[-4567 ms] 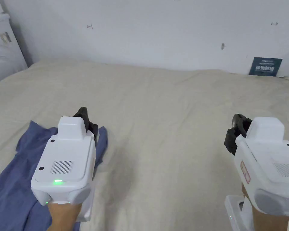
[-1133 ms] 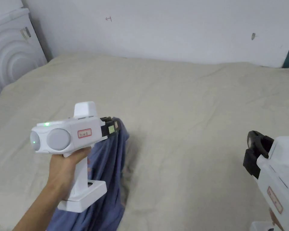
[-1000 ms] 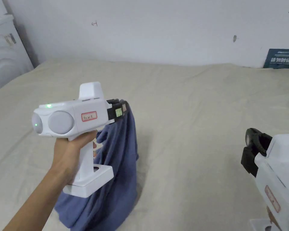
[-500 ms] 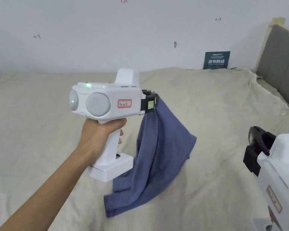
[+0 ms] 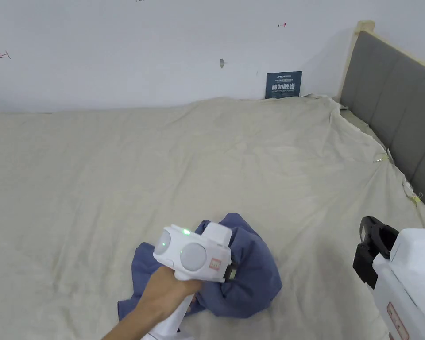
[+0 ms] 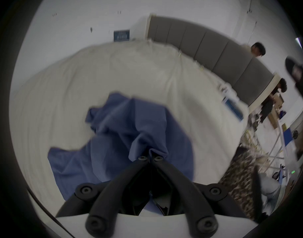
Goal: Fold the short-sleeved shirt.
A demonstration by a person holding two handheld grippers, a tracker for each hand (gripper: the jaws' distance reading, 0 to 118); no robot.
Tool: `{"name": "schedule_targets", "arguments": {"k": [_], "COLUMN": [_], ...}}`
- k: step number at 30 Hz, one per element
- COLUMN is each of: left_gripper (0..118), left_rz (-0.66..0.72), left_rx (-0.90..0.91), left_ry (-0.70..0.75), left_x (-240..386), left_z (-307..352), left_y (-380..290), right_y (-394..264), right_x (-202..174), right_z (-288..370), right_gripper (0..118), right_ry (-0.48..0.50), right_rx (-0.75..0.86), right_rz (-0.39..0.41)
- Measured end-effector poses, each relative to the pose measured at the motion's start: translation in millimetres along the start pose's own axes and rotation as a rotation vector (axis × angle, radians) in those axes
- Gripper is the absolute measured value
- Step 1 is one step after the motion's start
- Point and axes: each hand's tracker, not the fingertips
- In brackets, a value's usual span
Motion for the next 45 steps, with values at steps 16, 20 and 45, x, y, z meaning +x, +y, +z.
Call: {"name": "schedule_targets", "arguments": {"k": [16,20,45], "left_gripper": [115,115,0], "left_rz": [0.270,0.296,0.234], "left_rx": [0.125,0.358,0.810], "left_ry": [0.056,0.078,0.453], "left_x": [-26.6,-36.7,-81.1], "left_z": [27.2,100.2,218.6], "left_y": [-13.7,-8.1,-104.1], "right_y": [3.3,19.1,49.5], "right_x": [0.1,-10.5,-60.6], "right_z": [1.7,8.7,18.1], "right_gripper": [0,0,0], "right_ry": [0.000,-0.003,0.078], "right_rx": [-0.009,0.025,0.123], "right_rz": [0.006,0.007,0.039]}}
